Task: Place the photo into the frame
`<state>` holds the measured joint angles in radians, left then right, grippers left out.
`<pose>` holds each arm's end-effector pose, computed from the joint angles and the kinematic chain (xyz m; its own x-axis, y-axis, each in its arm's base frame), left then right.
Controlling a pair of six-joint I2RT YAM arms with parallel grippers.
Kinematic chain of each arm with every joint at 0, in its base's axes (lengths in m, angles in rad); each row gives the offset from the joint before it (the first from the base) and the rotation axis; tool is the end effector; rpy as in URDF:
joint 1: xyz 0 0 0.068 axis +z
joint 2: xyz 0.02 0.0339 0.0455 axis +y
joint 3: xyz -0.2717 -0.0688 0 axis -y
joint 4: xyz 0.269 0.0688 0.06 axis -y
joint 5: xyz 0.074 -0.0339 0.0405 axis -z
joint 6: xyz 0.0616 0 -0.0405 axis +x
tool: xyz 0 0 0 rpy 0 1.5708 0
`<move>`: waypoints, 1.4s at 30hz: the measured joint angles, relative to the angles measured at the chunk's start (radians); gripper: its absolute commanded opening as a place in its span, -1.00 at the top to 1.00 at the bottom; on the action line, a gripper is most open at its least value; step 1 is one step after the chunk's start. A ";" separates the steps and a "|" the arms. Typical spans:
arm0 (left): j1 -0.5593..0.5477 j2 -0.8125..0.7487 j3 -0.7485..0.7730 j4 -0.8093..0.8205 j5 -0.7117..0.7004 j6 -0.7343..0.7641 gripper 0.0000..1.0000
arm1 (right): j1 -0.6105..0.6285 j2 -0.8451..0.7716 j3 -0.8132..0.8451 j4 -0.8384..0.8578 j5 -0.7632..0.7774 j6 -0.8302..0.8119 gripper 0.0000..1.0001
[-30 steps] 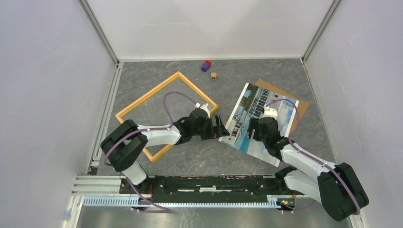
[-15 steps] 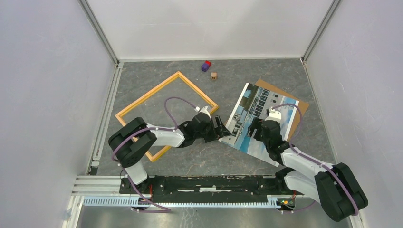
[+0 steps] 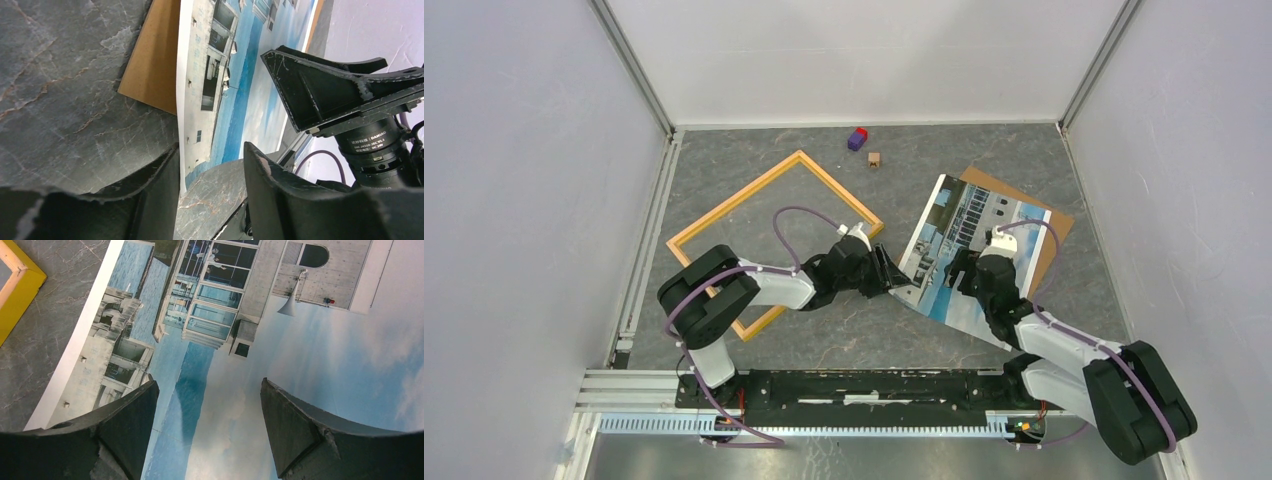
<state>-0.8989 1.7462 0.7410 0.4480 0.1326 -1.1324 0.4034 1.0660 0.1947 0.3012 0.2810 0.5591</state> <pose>0.2282 -0.3000 0.1147 -0.9054 -0.3035 -0.2970 0.0609 0.5994 -0.7982 0.2089 0.0706 0.1122 -0.5070 0.3377 -0.7930 0.1256 0.9392 0.3197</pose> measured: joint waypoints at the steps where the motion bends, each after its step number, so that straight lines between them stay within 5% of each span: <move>1: 0.000 0.000 0.004 -0.002 -0.001 0.000 -0.04 | 0.000 -0.005 -0.005 0.004 -0.003 -0.001 -0.62; 14: 0.000 0.072 0.105 -0.076 -0.035 0.035 0.26 | -0.003 -0.016 -0.019 0.022 -0.015 -0.004 -0.62; 24: 0.000 0.117 0.211 -0.174 -0.027 0.108 0.81 | -0.005 -0.060 -0.053 0.036 -0.022 -0.005 -0.71; 30: 0.001 0.100 0.302 -0.331 -0.050 0.235 0.96 | -0.005 -0.081 -0.045 0.007 -0.053 -0.043 -0.96; 42: 0.134 -0.163 0.484 -0.845 -0.140 0.526 0.96 | -0.006 -0.252 -0.004 -0.118 0.016 -0.160 -0.96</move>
<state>-0.7654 1.5829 1.2255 -0.3965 -0.0074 -0.6064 0.3973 0.8143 0.1905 0.1833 0.2970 0.3988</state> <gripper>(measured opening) 0.029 0.979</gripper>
